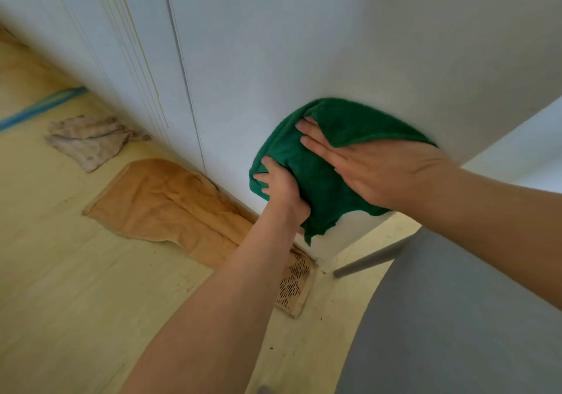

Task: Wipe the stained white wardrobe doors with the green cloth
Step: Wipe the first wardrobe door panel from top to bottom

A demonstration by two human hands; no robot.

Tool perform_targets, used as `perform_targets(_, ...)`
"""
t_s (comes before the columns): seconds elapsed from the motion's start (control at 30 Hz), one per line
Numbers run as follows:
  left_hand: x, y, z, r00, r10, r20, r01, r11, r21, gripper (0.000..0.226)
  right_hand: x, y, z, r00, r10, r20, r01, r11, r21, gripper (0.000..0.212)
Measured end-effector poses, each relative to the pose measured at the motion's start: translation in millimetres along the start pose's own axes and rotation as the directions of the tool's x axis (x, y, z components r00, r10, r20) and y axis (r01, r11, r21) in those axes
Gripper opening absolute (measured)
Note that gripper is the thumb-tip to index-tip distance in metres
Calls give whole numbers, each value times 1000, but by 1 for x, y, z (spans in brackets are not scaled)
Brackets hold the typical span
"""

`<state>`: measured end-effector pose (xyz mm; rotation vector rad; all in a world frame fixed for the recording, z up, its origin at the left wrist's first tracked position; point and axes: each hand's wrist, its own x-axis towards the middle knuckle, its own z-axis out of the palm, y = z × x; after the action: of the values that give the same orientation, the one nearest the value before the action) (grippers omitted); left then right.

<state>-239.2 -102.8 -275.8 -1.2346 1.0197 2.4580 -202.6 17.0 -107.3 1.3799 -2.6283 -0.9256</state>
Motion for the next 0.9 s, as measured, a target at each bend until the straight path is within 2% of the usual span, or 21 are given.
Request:
perform_targets(0.17,37,-20,-24,992,92,-81,-93,996,-16,103,33,-31,30,994,74,77,-82,990,116,74)
perform_targets(0.27,63,-39,-37,992,79,-97,-79,997,7,109,45,-46,55,985,81,153,-105,982,158,71)
perform_targets(0.43,80,-84,-49,999,-21,-48,21,1000,4,113,46,-59,58,971,43,236,-65,994,86,67)
perform_targets(0.53,136,-146,-55,989,-116,-88,119,992,33,120,40,-58,48,960,-44,278,59,997,-44,63)
perform_targets(0.6,118,-168,-49,974,-219,-60,221,975,25,129,29,-55,41,943,-71,326,115,987,-115,64)
perform_targets(0.7,71,-160,-36,959,-281,23,281,960,7,123,4,-43,24,926,-58,373,83,995,-52,66)
perform_targets(0.8,26,-137,-14,950,-303,81,308,949,-63,161,-20,-25,3,922,-42,386,37,999,19,65)
perform_targets(0.83,23,-135,-8,948,-311,67,315,946,-73,165,-25,-20,-2,925,-35,378,23,999,36,65)
perform_targets(0.9,10,-118,7,955,-295,41,296,955,-20,148,-36,-4,-18,955,-13,296,16,1000,-10,71)
